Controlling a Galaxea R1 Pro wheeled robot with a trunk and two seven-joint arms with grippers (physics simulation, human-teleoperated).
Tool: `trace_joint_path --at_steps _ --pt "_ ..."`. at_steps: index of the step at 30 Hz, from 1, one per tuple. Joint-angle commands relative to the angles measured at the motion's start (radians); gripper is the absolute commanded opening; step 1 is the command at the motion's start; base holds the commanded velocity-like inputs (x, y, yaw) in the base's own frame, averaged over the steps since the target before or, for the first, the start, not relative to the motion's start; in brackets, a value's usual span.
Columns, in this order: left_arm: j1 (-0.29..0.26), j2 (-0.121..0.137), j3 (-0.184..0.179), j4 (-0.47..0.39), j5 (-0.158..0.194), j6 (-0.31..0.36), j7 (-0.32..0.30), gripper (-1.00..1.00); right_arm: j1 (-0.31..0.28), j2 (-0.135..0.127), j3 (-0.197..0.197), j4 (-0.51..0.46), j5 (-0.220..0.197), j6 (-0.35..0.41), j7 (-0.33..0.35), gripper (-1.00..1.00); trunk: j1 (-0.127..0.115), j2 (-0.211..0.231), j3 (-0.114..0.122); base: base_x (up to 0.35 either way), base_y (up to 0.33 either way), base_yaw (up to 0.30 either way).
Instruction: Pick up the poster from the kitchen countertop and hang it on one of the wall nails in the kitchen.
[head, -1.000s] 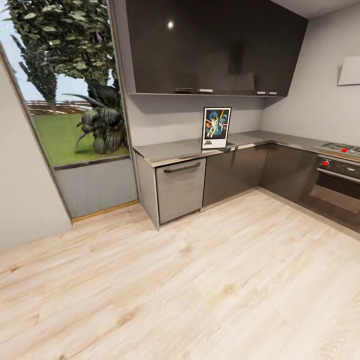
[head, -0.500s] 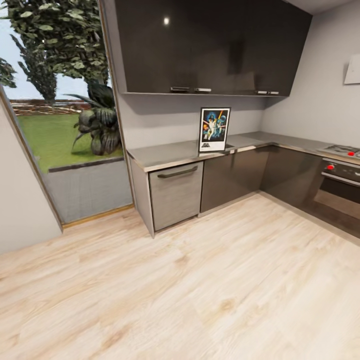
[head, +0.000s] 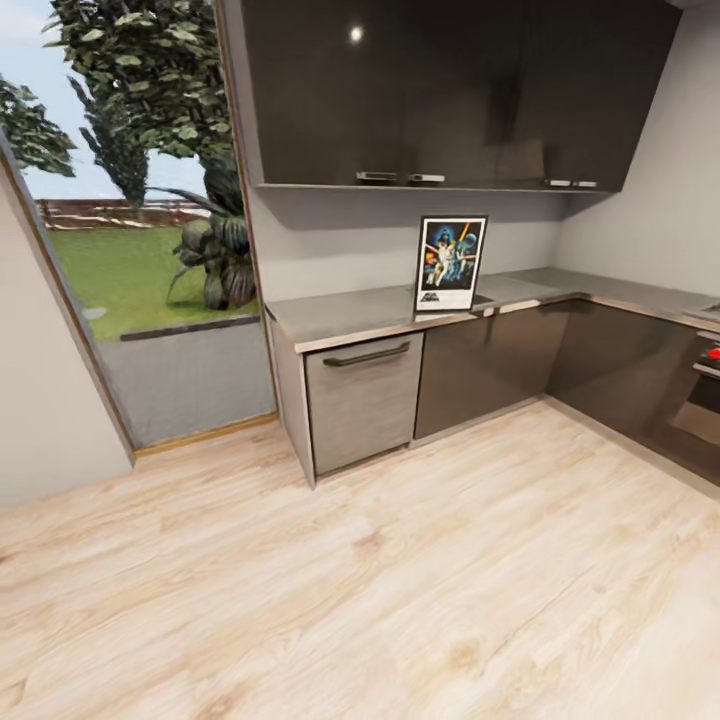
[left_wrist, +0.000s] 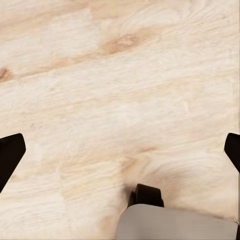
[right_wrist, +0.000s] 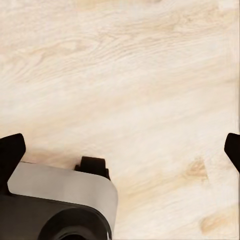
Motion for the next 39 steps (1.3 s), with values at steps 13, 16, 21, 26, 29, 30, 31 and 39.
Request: trace_joint_path --at_steps 13,16,21,26,29,30,31,39 --pt "0.000 0.000 0.001 -0.002 -0.001 -0.002 0.002 1.00 -0.001 0.000 0.001 0.001 0.010 -0.002 -0.006 1.00 0.001 0.000 -0.001 0.177 -0.049 0.063" --pt "0.000 0.000 0.001 -0.002 -0.001 -0.002 0.002 1.00 -0.001 -0.001 0.000 0.001 0.010 -0.002 -0.006 1.00 0.001 0.000 -0.001 0.312 -0.073 0.001" --pt "0.000 0.000 0.001 -0.002 -0.001 -0.002 0.002 1.00 -0.001 -0.002 0.001 0.001 0.010 -0.002 -0.005 1.00 0.001 0.000 -0.001 0.309 -0.119 0.000" --pt "0.000 0.000 0.001 -0.002 -0.001 -0.002 0.002 1.00 -0.001 -0.002 0.002 0.001 0.010 -0.002 -0.005 1.00 0.001 0.000 -0.001 0.305 -0.139 0.000" --pt "0.000 0.000 0.001 -0.002 -0.001 -0.002 0.002 1.00 -0.001 -0.002 0.002 0.001 0.010 -0.002 -0.005 1.00 0.001 0.000 -0.001 0.304 -0.142 0.000" --pt "0.000 0.000 0.001 -0.002 -0.001 -0.002 0.002 1.00 -0.001 -0.002 0.002 0.001 0.010 -0.002 -0.005 1.00 0.001 0.000 -0.001 0.304 -0.142 0.000" --pt "0.000 0.000 0.001 -0.002 -0.001 -0.002 0.003 1.00 -0.001 -0.002 0.002 0.001 0.010 -0.002 -0.005 1.00 0.001 0.000 -0.001 0.305 -0.142 0.000" --pt "0.000 0.000 0.001 -0.002 -0.001 -0.002 0.002 1.00 -0.001 -0.001 0.002 0.001 0.010 -0.002 -0.005 1.00 0.001 0.000 -0.001 0.304 -0.142 -0.001"
